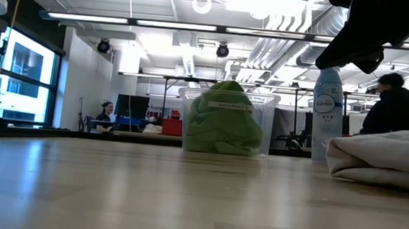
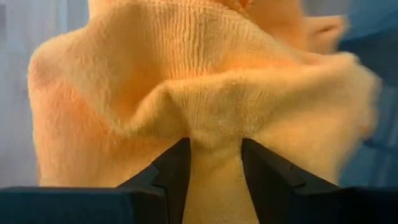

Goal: Sort microfiber towel by color & place in baskets
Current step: Put the orange microfiber towel into the bottom transparent bin, then return to Home Position

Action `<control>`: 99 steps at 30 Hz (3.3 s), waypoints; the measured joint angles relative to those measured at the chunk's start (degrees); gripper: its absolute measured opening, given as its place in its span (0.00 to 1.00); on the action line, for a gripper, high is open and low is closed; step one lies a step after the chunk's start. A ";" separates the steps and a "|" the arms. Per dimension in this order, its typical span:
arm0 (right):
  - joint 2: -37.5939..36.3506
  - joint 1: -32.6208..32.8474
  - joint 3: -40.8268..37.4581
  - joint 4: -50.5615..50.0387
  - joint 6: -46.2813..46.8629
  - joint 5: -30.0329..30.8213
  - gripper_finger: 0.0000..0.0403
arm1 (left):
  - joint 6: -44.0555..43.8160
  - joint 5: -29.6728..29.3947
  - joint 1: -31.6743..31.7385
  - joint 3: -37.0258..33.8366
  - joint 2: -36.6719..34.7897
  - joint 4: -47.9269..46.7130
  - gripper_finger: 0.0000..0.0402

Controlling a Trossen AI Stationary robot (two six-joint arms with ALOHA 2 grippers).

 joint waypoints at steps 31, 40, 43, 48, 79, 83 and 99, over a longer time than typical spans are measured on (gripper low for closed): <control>0.00 -0.16 0.00 -0.14 -0.61 3.21 0.00 | 48.36 -31.10 25.74 -0.38 -22.66 4.87 0.00; 0.00 -0.16 0.00 0.01 2.47 8.31 0.00 | 63.66 -19.79 41.85 -19.52 -35.23 30.85 0.00; 0.00 -0.16 0.00 0.17 2.54 7.74 0.00 | 63.30 -19.96 44.58 -26.48 -43.02 36.60 0.00; 0.00 -0.16 0.00 0.44 2.51 7.68 0.00 | 66.47 -18.01 47.54 -36.64 -55.57 46.91 0.00; 0.02 -0.16 0.00 0.96 3.93 13.37 0.00 | 70.06 4.16 60.30 -57.22 -77.53 57.26 0.00; 0.02 -0.53 0.00 0.94 2.44 14.94 0.00 | 69.62 5.31 60.92 -57.18 -77.53 56.32 0.00; 0.02 -5.26 0.00 -0.09 -13.31 12.21 0.00 | 67.54 4.21 60.87 -57.18 -76.89 54.52 0.00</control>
